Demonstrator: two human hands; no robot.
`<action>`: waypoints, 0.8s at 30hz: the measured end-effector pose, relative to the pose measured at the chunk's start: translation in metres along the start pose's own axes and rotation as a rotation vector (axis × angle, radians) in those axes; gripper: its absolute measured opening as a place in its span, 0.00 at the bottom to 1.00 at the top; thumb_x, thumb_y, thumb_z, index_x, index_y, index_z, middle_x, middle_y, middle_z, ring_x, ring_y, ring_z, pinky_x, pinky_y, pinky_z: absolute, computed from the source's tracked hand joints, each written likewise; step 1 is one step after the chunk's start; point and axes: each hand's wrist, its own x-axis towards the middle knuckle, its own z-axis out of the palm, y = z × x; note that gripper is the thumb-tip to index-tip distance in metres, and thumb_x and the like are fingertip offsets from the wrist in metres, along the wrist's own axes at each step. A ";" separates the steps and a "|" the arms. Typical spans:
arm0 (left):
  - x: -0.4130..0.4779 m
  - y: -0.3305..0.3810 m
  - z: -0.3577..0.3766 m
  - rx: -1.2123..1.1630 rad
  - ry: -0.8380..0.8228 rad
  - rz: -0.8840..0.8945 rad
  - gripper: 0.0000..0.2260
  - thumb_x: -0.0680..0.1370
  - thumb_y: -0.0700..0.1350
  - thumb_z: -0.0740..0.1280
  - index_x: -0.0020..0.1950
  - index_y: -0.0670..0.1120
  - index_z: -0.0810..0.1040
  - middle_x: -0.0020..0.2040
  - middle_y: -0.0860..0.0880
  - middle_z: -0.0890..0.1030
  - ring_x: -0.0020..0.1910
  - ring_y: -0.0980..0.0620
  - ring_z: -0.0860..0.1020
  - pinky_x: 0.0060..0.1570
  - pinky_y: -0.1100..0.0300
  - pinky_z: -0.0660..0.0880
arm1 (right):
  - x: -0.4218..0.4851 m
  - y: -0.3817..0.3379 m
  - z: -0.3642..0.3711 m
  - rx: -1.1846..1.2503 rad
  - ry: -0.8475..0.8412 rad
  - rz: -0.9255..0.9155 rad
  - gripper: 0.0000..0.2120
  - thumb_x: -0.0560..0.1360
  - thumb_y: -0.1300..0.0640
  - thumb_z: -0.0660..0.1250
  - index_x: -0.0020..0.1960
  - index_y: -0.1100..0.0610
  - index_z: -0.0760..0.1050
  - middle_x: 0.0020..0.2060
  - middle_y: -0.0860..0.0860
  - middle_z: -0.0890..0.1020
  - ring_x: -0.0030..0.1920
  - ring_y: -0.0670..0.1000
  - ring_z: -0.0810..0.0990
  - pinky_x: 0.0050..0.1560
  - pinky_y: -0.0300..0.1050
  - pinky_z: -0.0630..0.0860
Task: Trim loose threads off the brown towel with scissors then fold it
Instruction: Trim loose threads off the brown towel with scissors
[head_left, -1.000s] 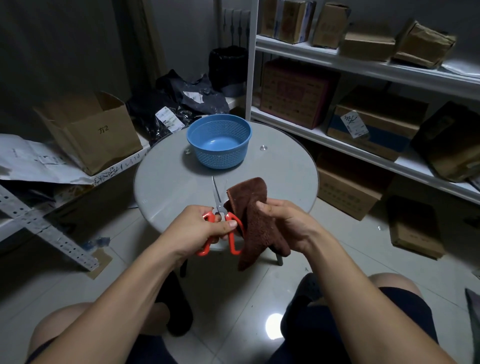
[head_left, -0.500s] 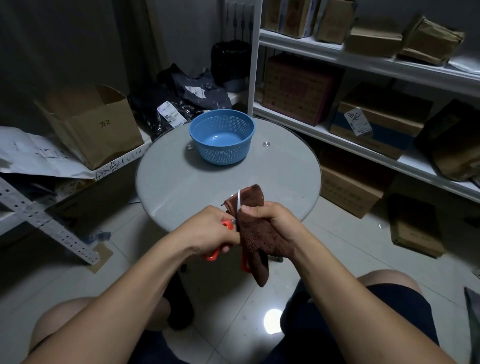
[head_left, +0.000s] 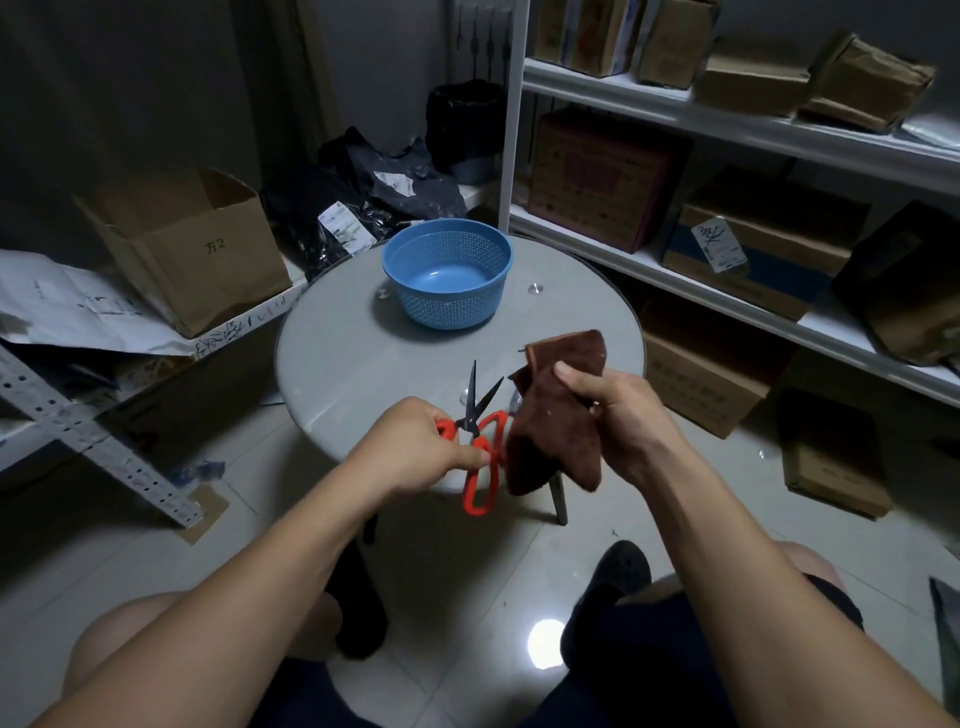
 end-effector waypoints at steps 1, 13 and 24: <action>0.001 0.002 0.004 0.077 0.078 0.029 0.25 0.66 0.55 0.78 0.27 0.47 0.63 0.24 0.49 0.65 0.27 0.47 0.64 0.30 0.55 0.60 | -0.003 0.004 0.003 -0.018 -0.024 0.013 0.11 0.70 0.57 0.78 0.48 0.63 0.86 0.46 0.62 0.88 0.47 0.61 0.88 0.53 0.56 0.83; -0.014 0.010 0.037 0.890 0.282 0.325 0.29 0.70 0.46 0.72 0.65 0.46 0.61 0.59 0.46 0.74 0.53 0.45 0.80 0.50 0.50 0.70 | -0.016 0.032 0.035 0.029 -0.058 -0.022 0.14 0.73 0.61 0.76 0.57 0.65 0.83 0.47 0.56 0.88 0.47 0.53 0.86 0.47 0.45 0.82; -0.015 0.000 0.053 1.073 0.344 0.442 0.21 0.77 0.39 0.55 0.71 0.45 0.64 0.55 0.43 0.75 0.39 0.46 0.81 0.46 0.49 0.66 | -0.011 0.041 0.044 0.279 0.078 0.078 0.13 0.76 0.63 0.72 0.56 0.71 0.83 0.47 0.64 0.86 0.46 0.61 0.85 0.47 0.49 0.83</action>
